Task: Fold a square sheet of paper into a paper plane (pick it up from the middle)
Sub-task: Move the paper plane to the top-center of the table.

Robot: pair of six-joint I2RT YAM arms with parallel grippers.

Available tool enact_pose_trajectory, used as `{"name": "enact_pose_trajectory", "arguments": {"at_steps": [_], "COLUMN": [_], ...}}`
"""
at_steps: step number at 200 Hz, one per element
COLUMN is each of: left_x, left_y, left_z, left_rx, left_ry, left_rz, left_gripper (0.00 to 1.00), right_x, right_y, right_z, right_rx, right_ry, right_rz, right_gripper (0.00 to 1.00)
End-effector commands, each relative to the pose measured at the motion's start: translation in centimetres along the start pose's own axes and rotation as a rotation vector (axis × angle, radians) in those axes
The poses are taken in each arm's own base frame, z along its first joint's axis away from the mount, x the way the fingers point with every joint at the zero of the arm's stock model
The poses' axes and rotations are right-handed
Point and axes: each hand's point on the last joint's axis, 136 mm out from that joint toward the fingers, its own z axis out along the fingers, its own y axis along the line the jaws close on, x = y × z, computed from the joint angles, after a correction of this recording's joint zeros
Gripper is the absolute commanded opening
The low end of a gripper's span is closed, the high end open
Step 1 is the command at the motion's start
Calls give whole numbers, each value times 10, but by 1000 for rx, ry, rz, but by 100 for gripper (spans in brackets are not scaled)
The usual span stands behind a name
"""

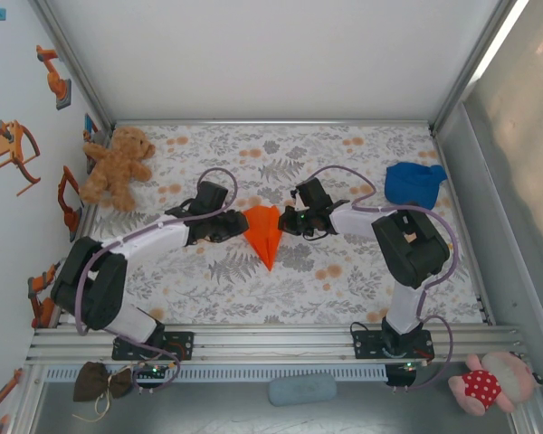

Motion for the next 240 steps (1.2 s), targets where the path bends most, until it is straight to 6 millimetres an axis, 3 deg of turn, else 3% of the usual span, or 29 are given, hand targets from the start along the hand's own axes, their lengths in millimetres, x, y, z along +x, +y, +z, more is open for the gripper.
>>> {"name": "enact_pose_trajectory", "arguments": {"at_steps": [1,42,60,106,135,181,240], "left_x": [17,37,40,44,44,51,53], "left_y": [-2,-12,-15,-34,-30,-27,-31], "left_z": [-2,20,28,42,40,47,56], "left_rx": [-21,-43,-55,15,-10,-22,-55], "left_ry": [9,60,73,112,98,124,143], "left_rz": [-15,3,9,34,36,29,23], "left_gripper": [31,32,36,34,34,45,45], "right_x": [0,0,0,0,1,1,0], "right_y": [-1,0,0,-1,-1,-1,0], "right_z": [1,2,2,3,3,3,2], "right_rx": [-12,-16,-17,-17,-17,-17,-19], "right_ry": [3,5,5,6,6,6,4], "right_rz": [13,14,13,17,17,17,16], "right_gripper": [0,0,0,0,0,0,0]}}
